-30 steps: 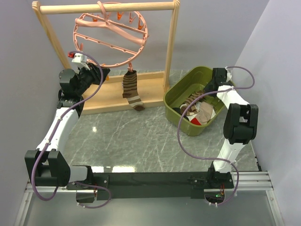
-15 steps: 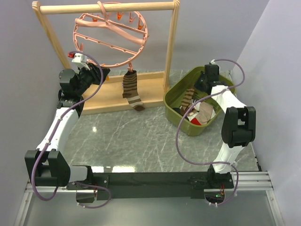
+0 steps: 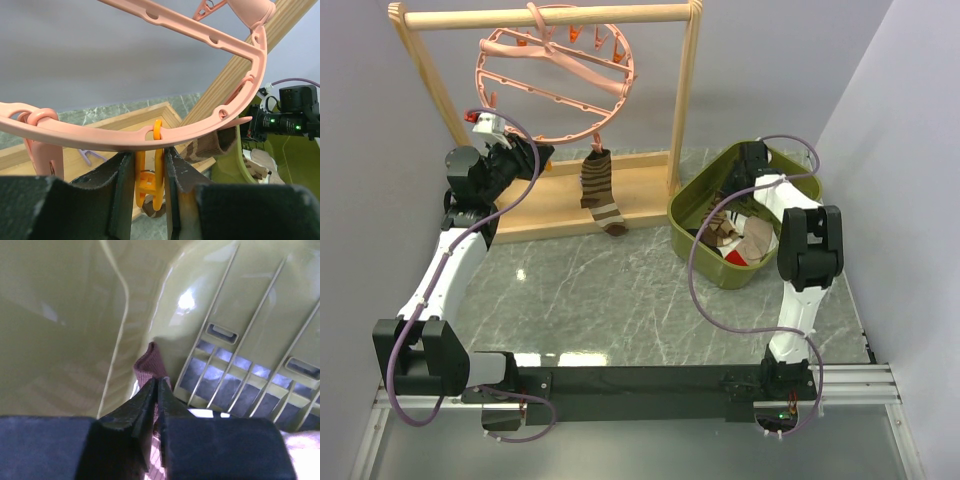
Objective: Clip the socks to the hanger
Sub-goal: Pick up the sock from the bin.
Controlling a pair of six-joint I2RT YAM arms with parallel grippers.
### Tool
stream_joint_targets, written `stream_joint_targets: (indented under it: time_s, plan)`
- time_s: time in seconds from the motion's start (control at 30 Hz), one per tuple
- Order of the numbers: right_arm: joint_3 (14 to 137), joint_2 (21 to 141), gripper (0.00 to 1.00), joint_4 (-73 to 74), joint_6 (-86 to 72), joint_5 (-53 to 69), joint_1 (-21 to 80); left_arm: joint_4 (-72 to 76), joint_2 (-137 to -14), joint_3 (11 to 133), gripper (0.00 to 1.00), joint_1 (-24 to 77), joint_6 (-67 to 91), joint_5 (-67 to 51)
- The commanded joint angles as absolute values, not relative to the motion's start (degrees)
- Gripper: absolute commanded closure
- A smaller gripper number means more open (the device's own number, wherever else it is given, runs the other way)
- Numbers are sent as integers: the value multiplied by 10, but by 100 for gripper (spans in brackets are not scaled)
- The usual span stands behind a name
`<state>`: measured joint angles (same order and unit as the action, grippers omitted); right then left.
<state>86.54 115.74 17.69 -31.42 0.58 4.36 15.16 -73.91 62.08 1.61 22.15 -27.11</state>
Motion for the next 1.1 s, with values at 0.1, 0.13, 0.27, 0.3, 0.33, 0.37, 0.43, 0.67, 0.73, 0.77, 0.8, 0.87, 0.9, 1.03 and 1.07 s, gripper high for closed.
stream_joint_targets:
  time_s: [0.1,0.13,0.27,0.3,0.33,0.37,0.43,0.67,0.73,0.77,0.8,0.87,0.9,1.03,1.07]
  plan:
    - [911,1156,60,191,-278,-2,25,181,-747,653,78,18,225,-276]
    - [907,1152,55,182,-268,17,23,178,-748,655,78,18,225,-276]
    - [903,1154,41,178,-266,57,18,174,-751,658,78,18,224,-278]
    - [900,1155,40,173,-269,64,18,174,-751,659,78,18,225,-278]
    - [896,1154,40,171,-272,69,18,173,-751,660,78,18,226,-278]
    - [888,1155,40,167,-273,75,18,174,-751,660,78,18,226,-278]
    - [883,1157,39,163,-280,73,18,171,-751,661,78,18,223,-278]
    - [893,1173,40,207,-301,44,18,162,-744,659,78,18,217,-273]
    - [885,1172,41,196,-311,50,18,163,-742,658,78,18,217,-273]
    - [884,1173,42,196,-314,52,18,163,-742,658,78,18,217,-272]
    - [885,1175,42,196,-316,54,18,163,-741,657,78,18,218,-273]
    - [887,1179,45,194,-319,62,17,163,-741,658,78,18,217,-273]
    - [886,1181,46,192,-320,65,18,163,-741,658,78,18,216,-273]
    - [897,1187,49,201,-316,68,18,163,-740,657,78,18,217,-272]
    - [899,1189,50,203,-315,67,19,164,-740,657,78,18,217,-272]
